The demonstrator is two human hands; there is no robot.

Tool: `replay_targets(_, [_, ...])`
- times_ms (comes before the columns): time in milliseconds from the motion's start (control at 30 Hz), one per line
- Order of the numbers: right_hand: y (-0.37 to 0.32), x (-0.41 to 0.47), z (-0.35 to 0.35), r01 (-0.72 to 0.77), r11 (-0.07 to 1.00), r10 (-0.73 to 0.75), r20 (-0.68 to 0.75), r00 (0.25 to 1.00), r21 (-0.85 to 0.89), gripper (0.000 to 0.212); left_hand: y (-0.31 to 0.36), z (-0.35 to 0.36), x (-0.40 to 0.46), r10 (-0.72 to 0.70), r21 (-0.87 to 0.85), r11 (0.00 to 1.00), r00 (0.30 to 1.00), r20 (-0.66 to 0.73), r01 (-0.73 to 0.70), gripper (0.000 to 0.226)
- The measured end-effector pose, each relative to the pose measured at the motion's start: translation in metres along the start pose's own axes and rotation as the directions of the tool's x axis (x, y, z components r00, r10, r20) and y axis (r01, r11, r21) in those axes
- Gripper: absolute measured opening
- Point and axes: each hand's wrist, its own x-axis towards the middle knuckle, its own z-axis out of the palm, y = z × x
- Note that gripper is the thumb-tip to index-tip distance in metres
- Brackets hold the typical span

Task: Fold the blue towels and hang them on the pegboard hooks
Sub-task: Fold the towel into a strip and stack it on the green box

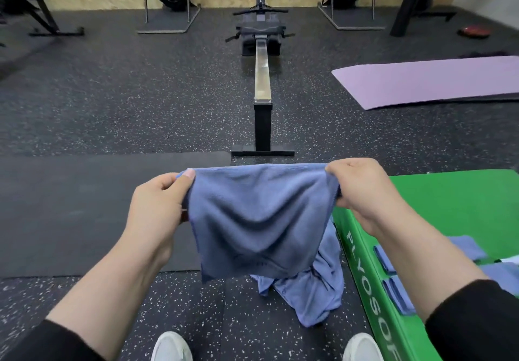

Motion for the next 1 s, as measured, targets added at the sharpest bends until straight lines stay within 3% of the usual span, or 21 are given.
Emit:
replay_targets(233, [0.0,-0.02,0.035,-0.1,0.984,0.074,0.173,0.982,0.146,0.009,0.002,0.031,-0.019,0.132,0.187,0.974,0.991,0.006,-0.131,0.016])
replay_targets(533, [0.0,-0.03,0.078,-0.188,0.933,0.086,0.317,0.944,0.307,0.029,-0.001,0.067,-0.042,0.221,0.366,0.899,0.971,0.095,-0.24,0.021])
replay_targets(600, [-0.002,-0.03,0.081,-0.202,0.913,0.08,0.328,0.941,0.356,0.024,-0.004,0.068,-0.041,0.273,0.418,0.861,0.956,0.102,-0.291,0.024])
replay_targets(700, [-0.002,-0.031,0.084,-0.199,0.899,0.044,0.372,0.927,0.389,0.009,-0.008,0.067,-0.042,0.325,0.411,0.84,0.935,0.143,-0.355,0.02])
replay_targets(900, [-0.001,-0.034,0.084,-0.19,0.902,0.015,0.411,0.911,0.388,0.026,-0.01,0.066,-0.045,0.401,0.415,0.793,0.895,0.195,-0.446,0.016])
replay_targets(1000, [-0.007,-0.037,0.08,-0.161,0.914,-0.002,0.401,0.916,0.373,0.026,-0.009,0.066,-0.05,0.407,0.413,0.752,0.854,0.323,-0.514,0.019])
